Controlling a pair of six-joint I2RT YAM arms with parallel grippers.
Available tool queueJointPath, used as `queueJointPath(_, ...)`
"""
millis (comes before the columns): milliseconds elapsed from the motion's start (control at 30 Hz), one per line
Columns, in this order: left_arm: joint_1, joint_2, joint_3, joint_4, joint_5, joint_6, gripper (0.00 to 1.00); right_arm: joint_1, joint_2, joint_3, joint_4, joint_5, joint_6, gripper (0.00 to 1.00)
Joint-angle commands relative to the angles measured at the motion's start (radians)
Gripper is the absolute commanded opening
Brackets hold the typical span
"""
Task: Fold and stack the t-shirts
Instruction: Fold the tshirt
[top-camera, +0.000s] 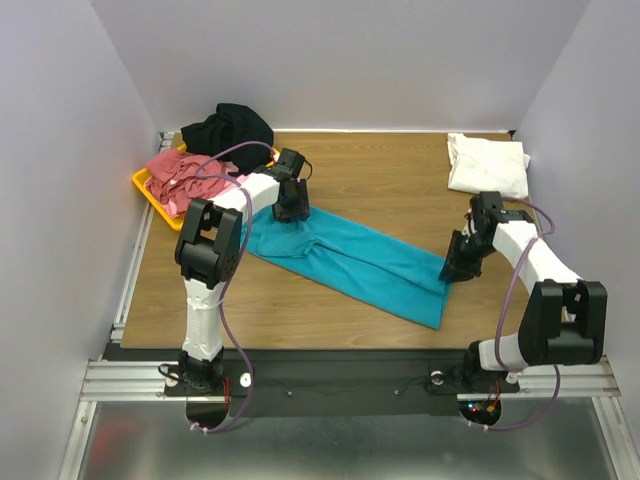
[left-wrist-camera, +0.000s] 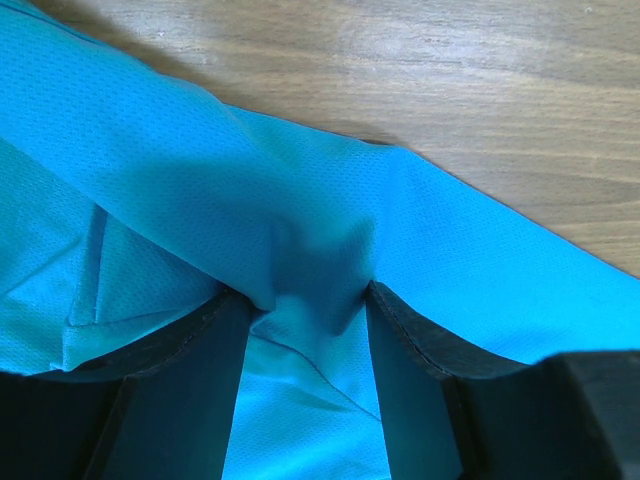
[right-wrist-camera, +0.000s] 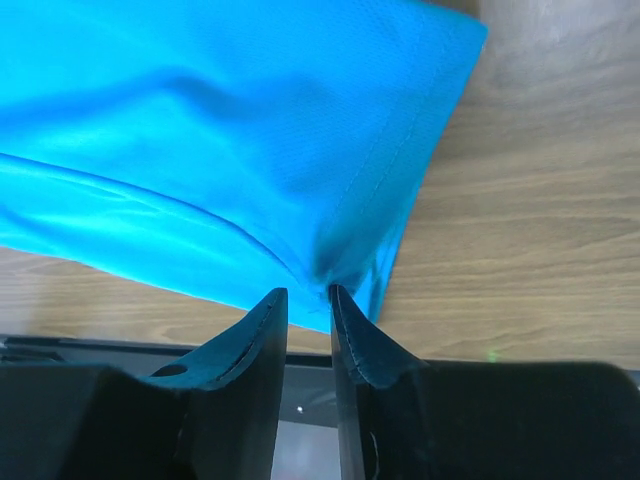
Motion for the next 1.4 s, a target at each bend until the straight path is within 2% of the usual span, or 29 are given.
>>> queueJointPath(0, 0.010, -0.015, 0.027, -0.066, -0.022, 0.022, 0.61, -0.005, 0.028, 0.116, -0.002, 0.020, 0.002, 0.30)
queueJointPath(167, 0.016, -0.021, 0.033, -0.088, -0.037, 0.036, 0.61, -0.005, 0.085, 0.257, 0.007, 0.017, 0.008, 0.31)
queueJointPath(367, 0.025, -0.066, -0.015, -0.097, -0.055, 0.044, 0.61, -0.005, 0.131, 0.300, 0.026, -0.019, 0.009, 0.32)
queueJointPath(600, 0.034, -0.110, -0.029, -0.100, -0.071, 0.042, 0.61, -0.005, 0.169, 0.182, 0.125, -0.133, -0.008, 0.34)
queueJointPath(733, 0.034, -0.098, 0.004, -0.112, -0.059, 0.041, 0.61, -0.005, 0.219, 0.098, 0.179, -0.145, -0.014, 0.34)
queueJointPath(867, 0.034, -0.086, 0.008, -0.108, -0.049, 0.037, 0.61, -0.005, 0.272, 0.053, 0.211, -0.112, -0.035, 0.33)
queueJointPath(1133, 0.033, -0.077, 0.002, -0.089, -0.023, 0.036, 0.61, -0.011, 0.394, 0.102, 0.248, 0.086, 0.000, 0.33)
queueJointPath(1300, 0.025, -0.077, 0.004, -0.077, -0.002, 0.033, 0.61, -0.097, 0.418, 0.110, 0.247, 0.137, 0.014, 0.33)
queueJointPath(1367, 0.011, -0.078, 0.011, -0.072, 0.040, 0.031, 0.68, -0.162, 0.398, 0.110, 0.245, 0.149, 0.014, 0.33)
